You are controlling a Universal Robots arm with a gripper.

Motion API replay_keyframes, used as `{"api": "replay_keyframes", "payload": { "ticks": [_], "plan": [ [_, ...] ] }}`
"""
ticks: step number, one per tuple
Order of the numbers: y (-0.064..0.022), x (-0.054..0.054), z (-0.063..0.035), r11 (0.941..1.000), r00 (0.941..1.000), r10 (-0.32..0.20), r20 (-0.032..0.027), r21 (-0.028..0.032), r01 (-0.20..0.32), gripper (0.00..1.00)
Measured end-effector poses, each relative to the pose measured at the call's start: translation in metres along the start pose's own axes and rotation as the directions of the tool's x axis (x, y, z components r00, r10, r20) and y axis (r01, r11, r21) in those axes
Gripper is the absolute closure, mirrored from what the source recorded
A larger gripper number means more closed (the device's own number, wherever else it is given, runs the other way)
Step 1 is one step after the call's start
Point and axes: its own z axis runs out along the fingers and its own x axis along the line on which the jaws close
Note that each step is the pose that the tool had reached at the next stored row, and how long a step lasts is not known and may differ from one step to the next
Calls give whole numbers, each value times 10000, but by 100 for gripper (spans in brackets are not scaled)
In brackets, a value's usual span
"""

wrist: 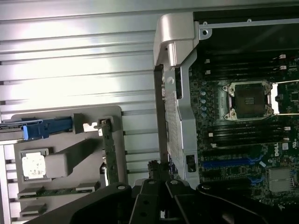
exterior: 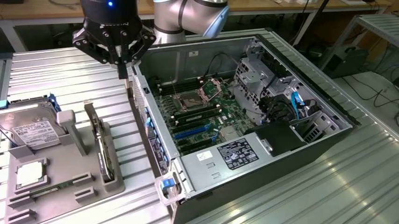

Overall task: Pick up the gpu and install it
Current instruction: 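Reach for the gpu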

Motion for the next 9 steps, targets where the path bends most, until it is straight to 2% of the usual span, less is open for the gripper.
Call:
{"api": "replay_keyframes", "payload": {
  "ticks": [9],
  "plan": [
    [-21,254,-7,10000,10000,0,0,0,0,89]
  ]
}}
